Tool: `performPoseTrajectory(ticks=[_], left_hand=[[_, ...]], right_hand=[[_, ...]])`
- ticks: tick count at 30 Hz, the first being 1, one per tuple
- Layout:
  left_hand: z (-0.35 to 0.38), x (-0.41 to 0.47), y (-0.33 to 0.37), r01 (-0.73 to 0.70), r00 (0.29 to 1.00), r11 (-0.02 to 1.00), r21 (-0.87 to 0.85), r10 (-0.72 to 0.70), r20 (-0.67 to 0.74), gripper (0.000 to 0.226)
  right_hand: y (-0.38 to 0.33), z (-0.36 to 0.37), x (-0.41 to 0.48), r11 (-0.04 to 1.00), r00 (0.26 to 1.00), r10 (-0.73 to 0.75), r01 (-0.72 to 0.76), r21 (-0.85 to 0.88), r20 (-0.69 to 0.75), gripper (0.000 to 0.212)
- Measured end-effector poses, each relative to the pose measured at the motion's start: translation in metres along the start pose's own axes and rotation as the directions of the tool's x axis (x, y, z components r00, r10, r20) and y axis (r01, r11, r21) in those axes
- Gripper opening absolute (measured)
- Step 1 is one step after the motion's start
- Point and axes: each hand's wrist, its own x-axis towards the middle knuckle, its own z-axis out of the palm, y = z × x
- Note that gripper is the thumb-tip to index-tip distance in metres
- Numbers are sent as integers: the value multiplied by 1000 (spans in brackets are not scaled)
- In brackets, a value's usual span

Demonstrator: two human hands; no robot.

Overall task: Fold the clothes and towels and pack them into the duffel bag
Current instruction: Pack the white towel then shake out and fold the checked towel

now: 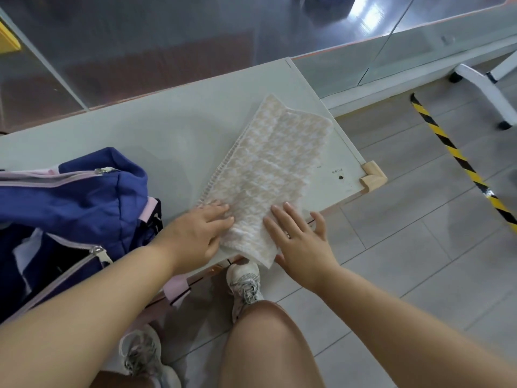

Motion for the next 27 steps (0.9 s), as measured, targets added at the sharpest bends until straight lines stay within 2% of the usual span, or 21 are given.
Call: performPoseTrajectory(ticks=[3,6,10,12,13,15,16,18,20,21,23,25,27], left_hand=[[-7,-4,9,64,997,996,-64,-62,40,71],[-12,-7,9,99,989,990,-98,-87,122,75],[-11,-13,9,49,999,992,-119,-47,19,68],[-9,-17,8,-23,994,990,-140,8,-109,50],[-12,-19,10,-29,987,978,-205,-4,-161,38],[-24,-23,14,18,975,925,-380,-100,-197,18],[-32,-24,17,50,968,866,-498,-165,-189,17],[-48,-22,22,72,943,680,-729,-286,-173,23],[-58,-17,21,66,937,493,-868,-330,-115,40],[-61,-14,20,92,949,442,-892,-311,-56,48],[-61,-6,20,174,964,419,-891,-257,68,42],[-54,5,17,256,956,457,-852,-251,153,32],[-49,18,17,291,948,490,-821,-265,178,30]], right_hand=[[2,-3,3,997,1000,13,-12,82,-16,68],[12,-16,5,965,999,16,-7,262,-34,47],[28,-39,7,875,997,29,-63,479,78,34],[35,-47,7,846,991,38,-98,523,126,32],[38,-48,5,826,987,41,-121,551,155,29],[43,-47,1,701,971,54,-202,684,232,23],[44,-47,0,573,963,73,-252,779,258,21],[43,-51,-3,284,950,107,-312,906,294,17],[44,-55,-3,117,947,136,-307,944,291,17],[44,-57,-3,76,947,151,-297,952,284,18],[47,-56,0,19,942,199,-279,960,270,19],[50,-54,6,-27,930,264,-257,966,255,21],[52,-55,14,-55,909,350,-219,974,225,21]])
